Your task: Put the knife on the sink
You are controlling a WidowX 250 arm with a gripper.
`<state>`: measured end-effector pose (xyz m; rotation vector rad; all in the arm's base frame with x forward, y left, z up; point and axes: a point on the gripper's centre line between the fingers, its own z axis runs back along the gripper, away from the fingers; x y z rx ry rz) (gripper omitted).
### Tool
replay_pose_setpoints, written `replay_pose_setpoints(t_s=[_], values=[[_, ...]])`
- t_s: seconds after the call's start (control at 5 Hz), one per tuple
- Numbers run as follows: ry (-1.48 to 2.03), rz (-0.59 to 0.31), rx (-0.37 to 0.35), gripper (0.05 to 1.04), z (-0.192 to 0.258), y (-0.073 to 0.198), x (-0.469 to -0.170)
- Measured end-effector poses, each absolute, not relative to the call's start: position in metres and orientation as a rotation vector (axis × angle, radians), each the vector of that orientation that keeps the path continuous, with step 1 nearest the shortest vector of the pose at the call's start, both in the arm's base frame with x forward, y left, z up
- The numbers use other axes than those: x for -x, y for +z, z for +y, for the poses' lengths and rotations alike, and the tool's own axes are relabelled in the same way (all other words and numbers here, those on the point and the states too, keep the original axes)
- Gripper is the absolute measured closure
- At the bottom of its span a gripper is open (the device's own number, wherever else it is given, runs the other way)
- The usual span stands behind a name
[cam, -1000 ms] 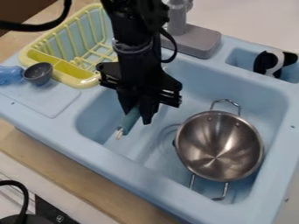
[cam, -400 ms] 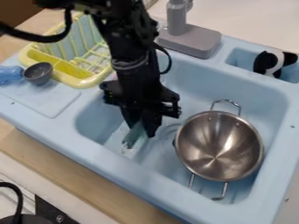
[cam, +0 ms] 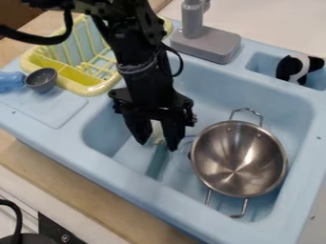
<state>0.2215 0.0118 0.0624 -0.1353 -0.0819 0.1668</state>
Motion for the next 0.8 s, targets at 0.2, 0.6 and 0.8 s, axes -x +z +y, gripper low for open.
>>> replay_pose_setpoints(t_s=[0.2,0.6,0.8], values=[[0.174,-0.068,0.143,0.081,0.013,0.065,-0.219],[0.294,-0.141,0.036,0.085,0.029,0.107,-0.220],[0.306,-0.131,0.042,0.085,0.029,0.119,-0.223]])
